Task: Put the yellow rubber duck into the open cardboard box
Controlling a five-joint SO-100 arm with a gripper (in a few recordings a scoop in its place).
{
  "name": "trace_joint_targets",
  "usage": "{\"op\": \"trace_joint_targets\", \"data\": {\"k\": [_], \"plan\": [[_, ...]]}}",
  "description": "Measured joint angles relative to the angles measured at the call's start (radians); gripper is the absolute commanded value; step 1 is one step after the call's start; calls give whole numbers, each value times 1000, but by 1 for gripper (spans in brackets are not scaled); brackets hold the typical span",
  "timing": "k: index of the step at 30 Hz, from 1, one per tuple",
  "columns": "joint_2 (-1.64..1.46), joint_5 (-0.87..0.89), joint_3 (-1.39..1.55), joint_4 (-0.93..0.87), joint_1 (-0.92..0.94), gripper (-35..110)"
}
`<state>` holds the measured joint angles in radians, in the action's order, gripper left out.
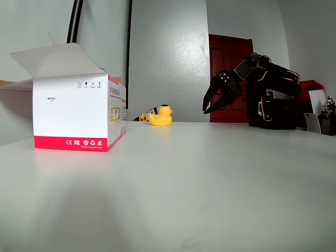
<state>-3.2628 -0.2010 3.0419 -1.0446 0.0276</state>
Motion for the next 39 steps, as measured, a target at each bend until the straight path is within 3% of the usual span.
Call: {"op": "trace_joint_targets", "data": {"k": [39], "plan": [[0,0,0,8,-25,1]]}}
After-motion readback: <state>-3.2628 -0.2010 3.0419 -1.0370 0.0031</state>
